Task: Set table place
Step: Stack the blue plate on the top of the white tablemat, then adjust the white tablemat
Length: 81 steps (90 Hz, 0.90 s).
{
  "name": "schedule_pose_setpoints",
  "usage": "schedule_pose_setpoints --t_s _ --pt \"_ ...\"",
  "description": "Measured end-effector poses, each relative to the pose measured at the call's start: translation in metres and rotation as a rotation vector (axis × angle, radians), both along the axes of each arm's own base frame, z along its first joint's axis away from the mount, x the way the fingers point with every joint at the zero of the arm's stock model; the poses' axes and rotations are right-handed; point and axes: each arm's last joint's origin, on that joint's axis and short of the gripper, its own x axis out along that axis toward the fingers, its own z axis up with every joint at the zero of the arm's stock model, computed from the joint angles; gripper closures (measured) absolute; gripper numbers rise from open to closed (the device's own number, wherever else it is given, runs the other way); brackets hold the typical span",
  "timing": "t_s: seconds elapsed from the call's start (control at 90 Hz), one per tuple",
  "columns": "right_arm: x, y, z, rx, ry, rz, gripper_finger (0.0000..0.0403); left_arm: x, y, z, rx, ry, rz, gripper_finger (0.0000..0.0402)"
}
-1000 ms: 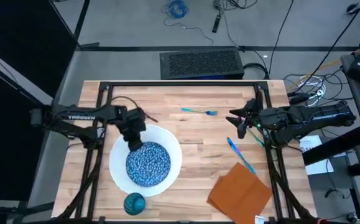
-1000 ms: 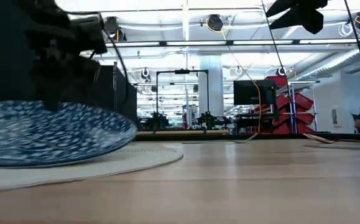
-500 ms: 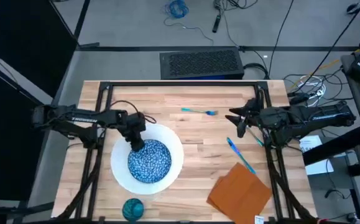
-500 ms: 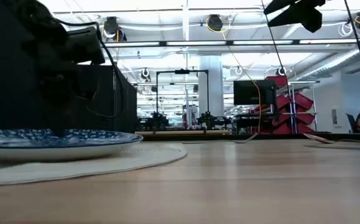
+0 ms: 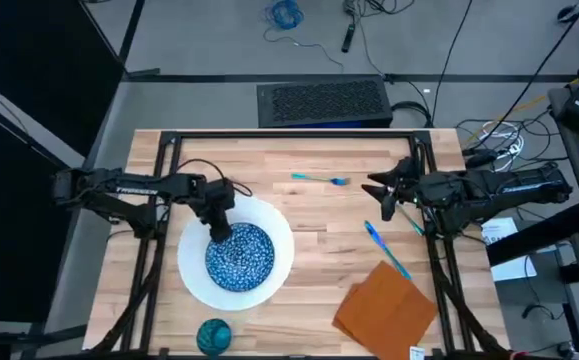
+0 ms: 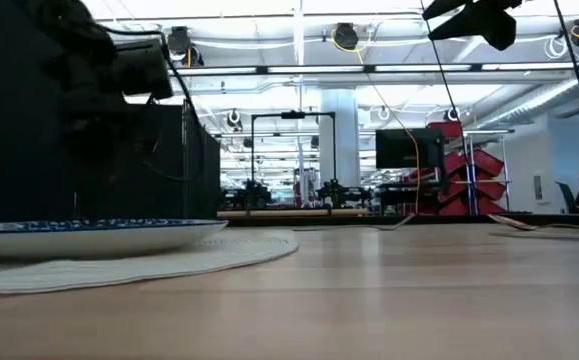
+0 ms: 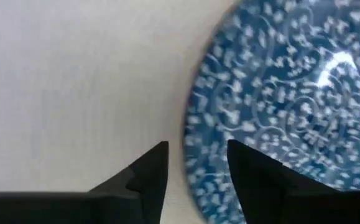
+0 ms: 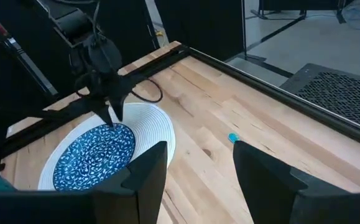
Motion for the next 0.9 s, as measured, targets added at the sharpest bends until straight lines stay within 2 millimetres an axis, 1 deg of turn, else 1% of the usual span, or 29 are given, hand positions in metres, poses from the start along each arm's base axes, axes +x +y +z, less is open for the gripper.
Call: schedule_pose_setpoints --t_s 0.144,0.211,0.344,0.433,0.556,0.633,0.689,0.8,0.9 --pt "0.001 0.0 -0.001 0.009 0.005 -0.004 0.0232 -0.002 0.01 0.022 0.1 -0.031 0.051 0.0251" --pt "0.001 0.0 -0.004 0.019 0.025 -0.009 0.0232 -0.006 0.013 0.032 0.131 -0.081 0.081 0.0251" --pt "0.007 0.001 -0.012 0.043 0.084 -0.024 0.0232 -0.014 0.017 0.055 0.182 -0.235 0.126 0.0251" --pt "0.016 0.003 -0.018 0.042 0.125 -0.026 0.0232 -0.019 0.017 0.074 0.223 -0.394 0.142 0.0251" --pt "0.035 0.006 -0.029 0.041 0.175 -0.007 0.0232 -0.031 0.009 0.106 0.306 -0.683 0.078 0.0251" --pt "0.05 0.008 -0.035 0.042 0.191 0.039 0.0232 -0.039 0.002 0.128 0.381 -0.898 0.009 0.0251" --pt "0.063 0.009 -0.04 0.05 0.19 0.086 0.0232 -0.044 -0.003 0.139 0.436 -1.048 -0.039 0.0251" --pt "0.092 0.011 -0.049 0.058 0.145 0.176 0.0232 -0.052 -0.01 0.149 0.524 -1.298 -0.107 0.0251" --pt "0.119 0.014 -0.065 0.078 0.108 0.225 0.0232 -0.052 -0.013 0.14 0.551 -1.386 -0.127 0.0251"
